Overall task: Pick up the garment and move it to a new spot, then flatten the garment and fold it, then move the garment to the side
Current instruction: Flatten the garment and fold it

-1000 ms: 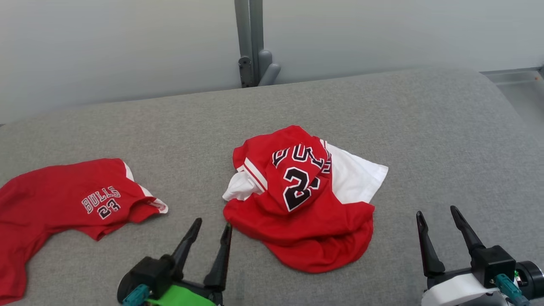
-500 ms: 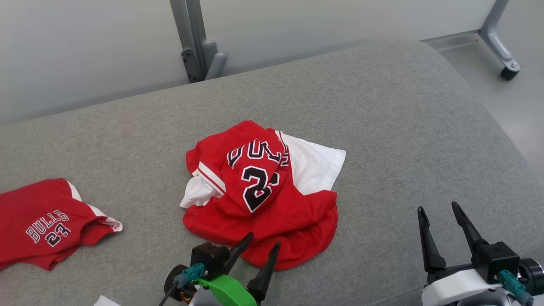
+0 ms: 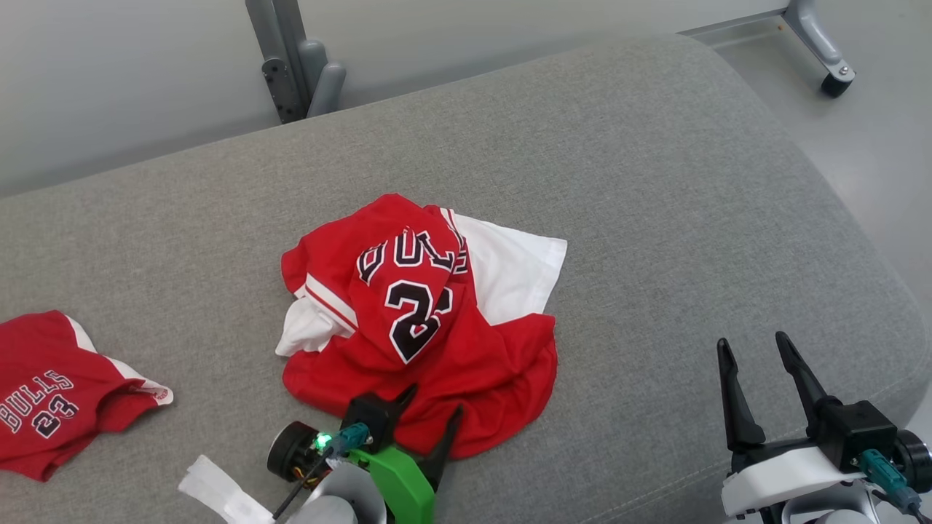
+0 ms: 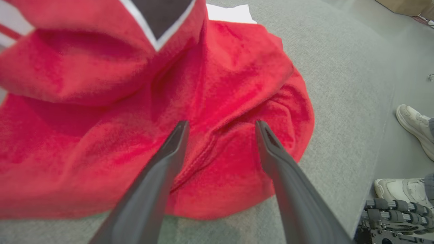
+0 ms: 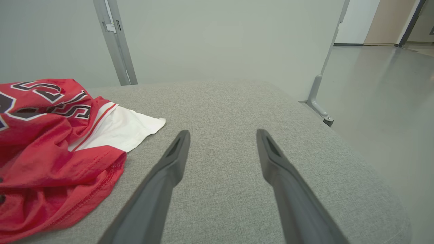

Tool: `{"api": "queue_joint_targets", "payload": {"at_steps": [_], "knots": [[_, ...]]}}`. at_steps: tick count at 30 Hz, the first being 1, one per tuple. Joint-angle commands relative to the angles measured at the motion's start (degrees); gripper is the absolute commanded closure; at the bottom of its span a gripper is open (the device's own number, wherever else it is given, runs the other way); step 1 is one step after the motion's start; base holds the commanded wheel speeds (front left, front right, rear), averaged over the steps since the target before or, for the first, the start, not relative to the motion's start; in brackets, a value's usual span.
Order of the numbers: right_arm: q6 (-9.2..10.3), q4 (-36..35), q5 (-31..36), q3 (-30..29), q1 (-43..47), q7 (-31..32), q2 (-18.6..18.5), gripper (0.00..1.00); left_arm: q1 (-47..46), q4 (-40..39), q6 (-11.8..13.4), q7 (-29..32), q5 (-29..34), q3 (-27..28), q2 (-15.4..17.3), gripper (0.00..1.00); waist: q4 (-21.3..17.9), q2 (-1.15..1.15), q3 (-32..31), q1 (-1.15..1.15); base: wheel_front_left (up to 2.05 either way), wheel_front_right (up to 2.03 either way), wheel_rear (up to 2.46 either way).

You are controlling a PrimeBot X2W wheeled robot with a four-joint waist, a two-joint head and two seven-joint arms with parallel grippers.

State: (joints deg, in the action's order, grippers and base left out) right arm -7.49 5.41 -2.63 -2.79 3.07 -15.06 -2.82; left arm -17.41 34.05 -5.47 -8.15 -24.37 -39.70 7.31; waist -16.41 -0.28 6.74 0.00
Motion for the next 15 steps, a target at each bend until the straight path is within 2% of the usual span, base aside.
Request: {"api": "queue_joint_targets", "payload": {"at_steps": [1,2,3,10,15], "knots": [[0.0,0.2,-0.3,0.1,-0.6,-0.2,-0.1,0.0,-1.4,0.8,0.5,-0.2,0.7,-0.2,0.6,0.15,-0.2,0.28,0.2,0.0,0.0,0.0,0.0],[0.0,0.2,-0.4,0.1,-0.8,-0.2,-0.1,0.0,-2.1,1.8,0.8,-0.6,1.3,-0.2,0.8,0.44,-0.2,0.28,0.3,0.0,0.0,0.0,0.0],[0.0,0.2,-0.7,0.2,-1.0,-0.2,-0.1,0.0,-2.6,2.9,1.0,-0.9,1.6,-0.2,0.9,1.0,-0.3,0.28,0.4,0.0,0.0,0.0,0.0],[0.0,0.3,-1.3,-0.5,-0.3,-0.2,-0.1,0.0,-5.2,7.9,0.5,-3.3,0.6,0.4,1.0,1.0,0.3,0.28,0.2,0.0,0.0,0.0,0.0],[0.0,0.6,-1.5,-0.9,0.2,-0.2,-0.1,0.0,-5.2,4.8,-0.5,-5.1,-1.9,2.3,1.9,1.0,1.0,0.28,-0.5,0.0,0.0,0.0,0.0]]}}
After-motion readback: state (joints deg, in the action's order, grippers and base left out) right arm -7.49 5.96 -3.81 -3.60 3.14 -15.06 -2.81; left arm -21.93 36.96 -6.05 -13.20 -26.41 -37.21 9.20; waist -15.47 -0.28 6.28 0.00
